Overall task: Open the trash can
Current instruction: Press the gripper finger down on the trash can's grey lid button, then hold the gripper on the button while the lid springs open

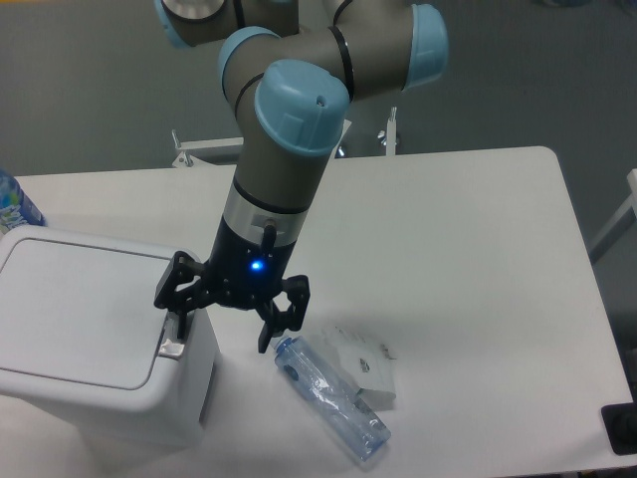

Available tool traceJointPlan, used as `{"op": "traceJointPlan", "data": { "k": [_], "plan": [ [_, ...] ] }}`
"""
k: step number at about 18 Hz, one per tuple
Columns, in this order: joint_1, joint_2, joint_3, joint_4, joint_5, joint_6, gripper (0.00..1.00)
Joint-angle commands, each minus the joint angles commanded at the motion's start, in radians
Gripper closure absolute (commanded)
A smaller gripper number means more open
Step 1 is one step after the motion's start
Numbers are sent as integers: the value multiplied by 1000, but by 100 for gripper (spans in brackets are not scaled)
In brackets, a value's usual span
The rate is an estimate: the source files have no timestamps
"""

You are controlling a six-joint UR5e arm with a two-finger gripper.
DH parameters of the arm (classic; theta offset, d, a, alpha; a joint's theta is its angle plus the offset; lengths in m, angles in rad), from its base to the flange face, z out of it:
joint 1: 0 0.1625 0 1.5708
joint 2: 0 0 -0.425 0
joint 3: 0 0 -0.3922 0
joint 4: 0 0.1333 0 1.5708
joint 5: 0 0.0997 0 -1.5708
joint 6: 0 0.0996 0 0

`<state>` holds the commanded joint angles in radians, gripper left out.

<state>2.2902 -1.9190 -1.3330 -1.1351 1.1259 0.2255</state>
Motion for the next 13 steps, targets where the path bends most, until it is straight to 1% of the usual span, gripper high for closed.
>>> {"op": "traceJointPlan", "data": {
  "k": [10, 13],
  "plan": [
    [0, 0, 2, 0, 0, 2, 0],
    [5, 3, 11, 0, 0, 11, 0]
  ]
}}
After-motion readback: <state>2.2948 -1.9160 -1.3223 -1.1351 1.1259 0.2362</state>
